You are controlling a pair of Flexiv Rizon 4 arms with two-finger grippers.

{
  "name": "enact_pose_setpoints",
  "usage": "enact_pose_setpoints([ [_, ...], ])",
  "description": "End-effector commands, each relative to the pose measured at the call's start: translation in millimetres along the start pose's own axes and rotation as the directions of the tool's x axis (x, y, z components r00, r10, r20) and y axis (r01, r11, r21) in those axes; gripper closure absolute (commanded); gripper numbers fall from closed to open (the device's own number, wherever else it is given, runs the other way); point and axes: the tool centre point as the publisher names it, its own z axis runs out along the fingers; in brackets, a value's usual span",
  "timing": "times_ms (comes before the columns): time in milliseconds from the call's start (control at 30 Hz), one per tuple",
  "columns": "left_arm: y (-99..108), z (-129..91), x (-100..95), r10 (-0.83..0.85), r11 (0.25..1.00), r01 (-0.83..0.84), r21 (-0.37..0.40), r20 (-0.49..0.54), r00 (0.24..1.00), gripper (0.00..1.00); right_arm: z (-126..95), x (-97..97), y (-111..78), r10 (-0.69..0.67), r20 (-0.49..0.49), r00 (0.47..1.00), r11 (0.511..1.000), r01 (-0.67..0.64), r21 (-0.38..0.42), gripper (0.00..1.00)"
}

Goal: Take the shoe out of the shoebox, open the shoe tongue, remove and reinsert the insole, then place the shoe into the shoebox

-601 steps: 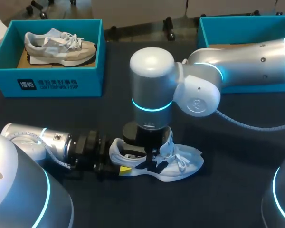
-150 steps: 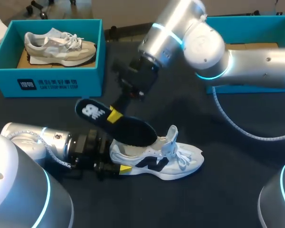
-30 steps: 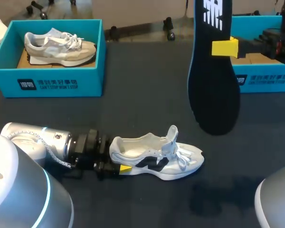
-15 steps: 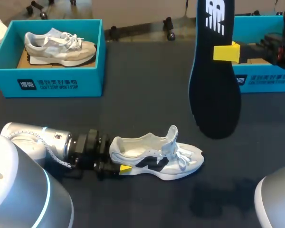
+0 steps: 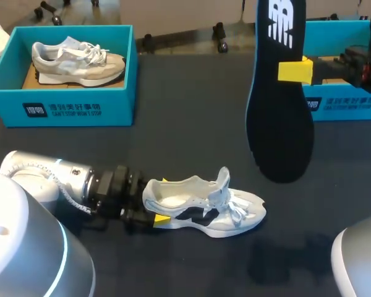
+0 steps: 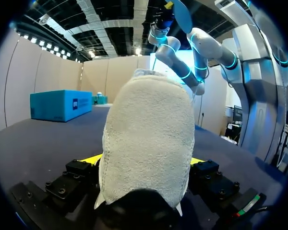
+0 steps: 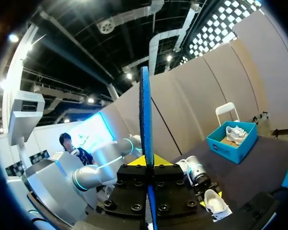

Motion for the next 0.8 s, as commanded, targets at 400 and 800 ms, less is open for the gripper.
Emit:
enact_pose_setpoints([
  [400, -15, -41, 6.1, 0.01, 0.974, -0.016, -0.224, -0.028, 1.0, 0.0, 6, 2.1, 1.2, 0.002, 0.005, 1.0, 1.0, -0.002, -0.002, 1.0],
  [800, -19, -75, 11.8, -0.012, 0.802, -0.078, -0.592, -0.147, 0.989, 0.0, 6, 2.1, 1.2, 0.002, 0.005, 1.0, 1.0, -0.002, -0.002, 1.0],
])
